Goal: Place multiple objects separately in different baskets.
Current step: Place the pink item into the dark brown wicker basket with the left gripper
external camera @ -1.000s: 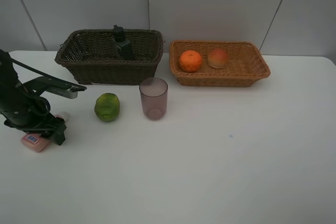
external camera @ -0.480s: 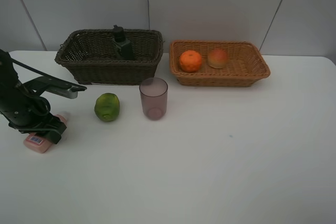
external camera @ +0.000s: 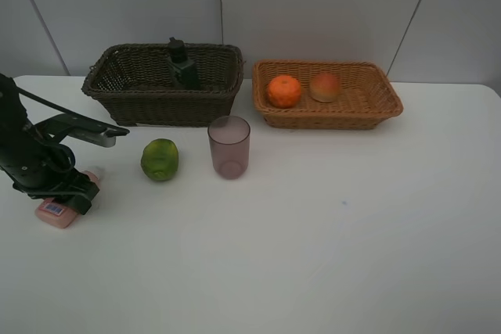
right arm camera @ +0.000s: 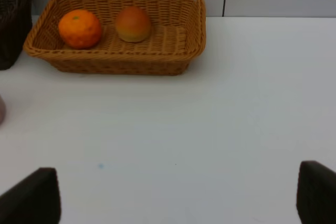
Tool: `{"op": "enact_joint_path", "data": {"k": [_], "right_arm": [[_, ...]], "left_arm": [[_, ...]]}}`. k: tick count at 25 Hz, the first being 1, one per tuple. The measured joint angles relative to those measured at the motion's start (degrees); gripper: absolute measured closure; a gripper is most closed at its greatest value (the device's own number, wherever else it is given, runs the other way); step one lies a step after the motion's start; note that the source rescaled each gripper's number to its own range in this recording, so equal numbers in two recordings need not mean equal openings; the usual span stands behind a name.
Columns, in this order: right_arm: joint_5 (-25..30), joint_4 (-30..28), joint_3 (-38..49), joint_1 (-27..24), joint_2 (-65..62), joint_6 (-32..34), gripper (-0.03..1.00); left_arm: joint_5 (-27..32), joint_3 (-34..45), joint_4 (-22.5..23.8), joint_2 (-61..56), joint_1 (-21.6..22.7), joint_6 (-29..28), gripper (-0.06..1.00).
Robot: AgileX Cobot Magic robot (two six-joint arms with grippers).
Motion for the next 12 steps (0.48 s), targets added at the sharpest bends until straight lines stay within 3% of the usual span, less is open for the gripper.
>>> {"op": "enact_joint_path", "data": {"k": [6, 12], "right_arm": [[0.0, 0.0, 0.0, 0.0, 0.0, 0.0, -0.03], [0.0, 0.0, 0.0, 0.0, 0.0, 0.0, -0.03]], "left_arm": [[0.4, -0.2, -0.5, 0.0, 0.0, -1.6, 0.28], [6.8, -4.8, -1.4, -4.0, 0.0, -11.6, 0.28]]}}
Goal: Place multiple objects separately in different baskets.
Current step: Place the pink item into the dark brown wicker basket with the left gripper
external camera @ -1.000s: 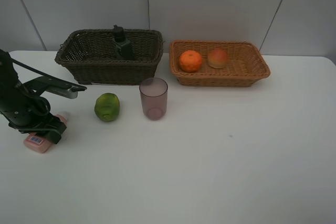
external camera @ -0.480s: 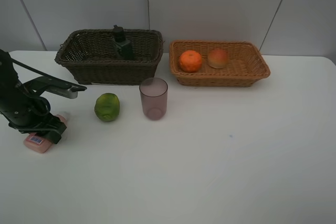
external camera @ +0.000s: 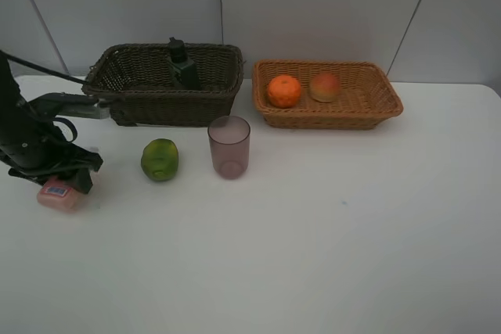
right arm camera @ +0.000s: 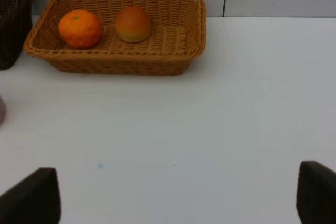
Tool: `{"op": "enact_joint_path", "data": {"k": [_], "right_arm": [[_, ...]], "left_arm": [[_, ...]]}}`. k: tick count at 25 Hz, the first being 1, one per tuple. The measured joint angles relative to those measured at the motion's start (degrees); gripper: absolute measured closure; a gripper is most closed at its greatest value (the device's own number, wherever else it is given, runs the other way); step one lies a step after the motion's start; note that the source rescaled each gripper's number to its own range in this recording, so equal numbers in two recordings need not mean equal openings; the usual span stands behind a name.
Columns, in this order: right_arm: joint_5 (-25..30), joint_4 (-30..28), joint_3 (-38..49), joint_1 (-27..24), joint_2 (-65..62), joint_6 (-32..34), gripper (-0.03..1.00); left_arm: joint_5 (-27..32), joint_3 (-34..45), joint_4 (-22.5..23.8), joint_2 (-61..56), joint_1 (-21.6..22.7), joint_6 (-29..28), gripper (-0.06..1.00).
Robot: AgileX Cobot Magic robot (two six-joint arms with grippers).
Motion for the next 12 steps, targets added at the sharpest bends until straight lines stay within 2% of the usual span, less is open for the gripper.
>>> {"op": "enact_joint_path", "data": {"k": [3, 6, 9, 12], "right_arm": [[0.0, 0.0, 0.0, 0.0, 0.0, 0.0, -0.03], [0.0, 0.0, 0.0, 0.0, 0.0, 0.0, -0.03], [0.0, 0.0, 0.0, 0.0, 0.0, 0.0, -0.03], [0.0, 0.0, 0.0, 0.0, 0.0, 0.0, -0.03]], "left_arm": [[4.6, -4.3, 0.0, -2.7, 0.0, -4.7, 0.28], [6.4, -8.1, 0.0, -5.3, 0.0, -9.5, 0.28], [5.9, -11.4, 0.0, -7.2, 0.0, -12.2, 0.28], [1.9, -13.7, 0.0, -7.9, 0.0, -12.6, 0.28]]}}
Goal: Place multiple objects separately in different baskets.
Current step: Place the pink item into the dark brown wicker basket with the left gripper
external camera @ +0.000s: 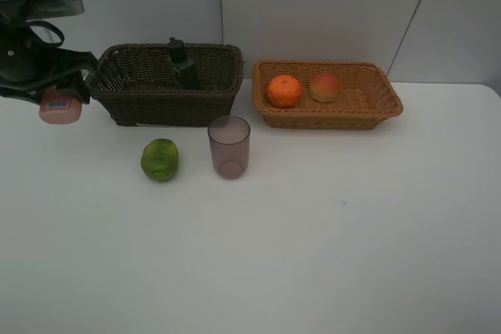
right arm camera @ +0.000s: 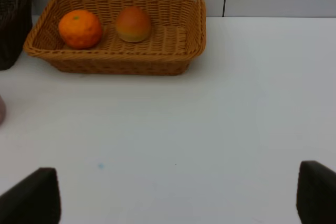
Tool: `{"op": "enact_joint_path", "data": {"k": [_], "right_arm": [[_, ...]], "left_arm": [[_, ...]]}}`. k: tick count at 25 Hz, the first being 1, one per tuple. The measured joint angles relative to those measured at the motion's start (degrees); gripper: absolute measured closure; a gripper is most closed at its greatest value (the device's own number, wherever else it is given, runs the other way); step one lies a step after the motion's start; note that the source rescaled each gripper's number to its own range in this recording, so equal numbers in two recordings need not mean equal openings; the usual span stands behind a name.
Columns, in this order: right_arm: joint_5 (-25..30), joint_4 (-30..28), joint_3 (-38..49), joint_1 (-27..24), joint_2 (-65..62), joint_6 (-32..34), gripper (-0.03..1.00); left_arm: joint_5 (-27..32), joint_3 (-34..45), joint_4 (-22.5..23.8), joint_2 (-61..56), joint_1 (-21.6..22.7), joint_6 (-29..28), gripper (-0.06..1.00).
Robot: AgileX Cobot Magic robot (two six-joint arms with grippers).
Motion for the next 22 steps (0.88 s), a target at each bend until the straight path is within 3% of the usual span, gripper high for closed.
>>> {"op": "enact_joint_path", "data": {"k": [4, 12, 22], "right_arm": [[0.0, 0.0, 0.0, 0.0, 0.0, 0.0, -0.03], [0.0, 0.0, 0.0, 0.0, 0.0, 0.0, -0.03], [0.0, 0.0, 0.0, 0.0, 0.0, 0.0, -0.03]], "left_arm": [[-10.4, -0.3, 0.0, -0.1, 0.0, -0.2, 0.28], [-37.1, -0.3, 2.4, 4.1, -0.4, 2.1, 0.28], [-54.4, -0.3, 2.8, 18.1, -3.3, 6.3, 0.28]]}}
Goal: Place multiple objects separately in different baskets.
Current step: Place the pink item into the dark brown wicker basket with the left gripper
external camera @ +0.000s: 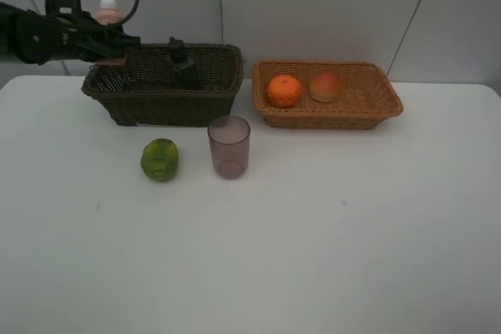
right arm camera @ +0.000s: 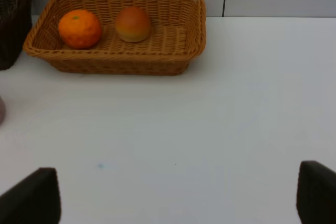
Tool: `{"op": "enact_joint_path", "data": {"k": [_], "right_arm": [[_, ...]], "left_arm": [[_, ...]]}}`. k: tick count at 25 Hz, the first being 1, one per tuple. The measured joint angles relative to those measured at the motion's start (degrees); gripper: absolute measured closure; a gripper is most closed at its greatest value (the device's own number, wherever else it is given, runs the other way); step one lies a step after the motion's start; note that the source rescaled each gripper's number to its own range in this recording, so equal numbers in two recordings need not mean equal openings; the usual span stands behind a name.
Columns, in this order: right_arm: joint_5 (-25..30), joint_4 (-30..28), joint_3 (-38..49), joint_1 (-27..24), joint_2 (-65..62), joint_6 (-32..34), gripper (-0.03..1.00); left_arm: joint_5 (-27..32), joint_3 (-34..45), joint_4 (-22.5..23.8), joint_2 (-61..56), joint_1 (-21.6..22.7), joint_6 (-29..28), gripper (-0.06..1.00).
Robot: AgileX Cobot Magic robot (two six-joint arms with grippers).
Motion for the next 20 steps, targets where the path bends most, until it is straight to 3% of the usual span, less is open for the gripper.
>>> {"op": "enact_joint_path", "data": {"k": [8, 20], "right_arm": [[0.0, 0.0, 0.0, 0.0, 0.0, 0.0, -0.03], [0.0, 0.0, 0.0, 0.0, 0.0, 0.0, -0.03]], "left_arm": [[-6.1, 0.0, 1.6, 5.7, -0.5, -1.7, 0.28], [-6.3, -0.3, 4.0, 7.0, -1.3, -2.0, 0.28]]}}
